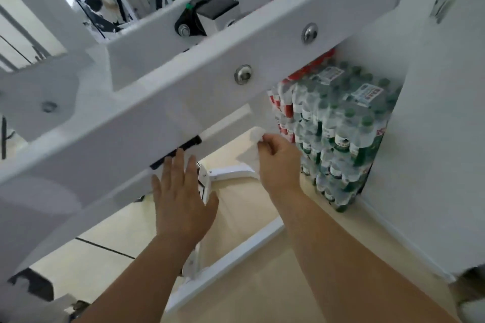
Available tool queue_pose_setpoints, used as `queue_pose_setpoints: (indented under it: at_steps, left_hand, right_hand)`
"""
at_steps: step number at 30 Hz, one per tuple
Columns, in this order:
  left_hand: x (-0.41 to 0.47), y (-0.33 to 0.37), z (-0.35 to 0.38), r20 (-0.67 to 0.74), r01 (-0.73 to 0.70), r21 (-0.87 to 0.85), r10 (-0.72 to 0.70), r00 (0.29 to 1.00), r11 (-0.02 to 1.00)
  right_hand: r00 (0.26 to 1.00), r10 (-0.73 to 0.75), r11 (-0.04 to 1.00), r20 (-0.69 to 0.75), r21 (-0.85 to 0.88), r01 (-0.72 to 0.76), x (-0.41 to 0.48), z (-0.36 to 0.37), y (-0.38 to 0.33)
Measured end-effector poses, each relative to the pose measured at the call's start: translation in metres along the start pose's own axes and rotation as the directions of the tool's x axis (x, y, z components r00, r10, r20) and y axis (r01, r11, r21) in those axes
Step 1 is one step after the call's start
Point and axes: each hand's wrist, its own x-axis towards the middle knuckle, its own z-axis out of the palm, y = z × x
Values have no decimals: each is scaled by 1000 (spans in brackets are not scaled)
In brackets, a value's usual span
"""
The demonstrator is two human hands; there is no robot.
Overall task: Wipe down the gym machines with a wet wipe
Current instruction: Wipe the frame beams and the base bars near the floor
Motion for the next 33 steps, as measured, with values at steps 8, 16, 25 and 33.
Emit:
queue_pose_setpoints:
  at_steps: [8, 16, 25, 33]
  left_hand:
    - [11, -24, 51, -329, 65, -3, -62, 942, 998]
    - [20, -50, 77, -513, 35, 64, 3, 858, 997]
    - [32, -60, 95, -555, 78, 145, 15, 832, 986]
    - [29, -63, 93, -582, 83, 154, 23, 813, 985]
  right_hand:
    - [725, -689, 703, 15, -230, 673, 29, 53, 7]
    - [508, -669, 175, 542, -550, 817, 53, 85, 48]
    - [470, -663, 66, 583, -580, 812, 48, 83, 50]
    - [459, -751, 94, 475, -612, 786, 55, 88, 59]
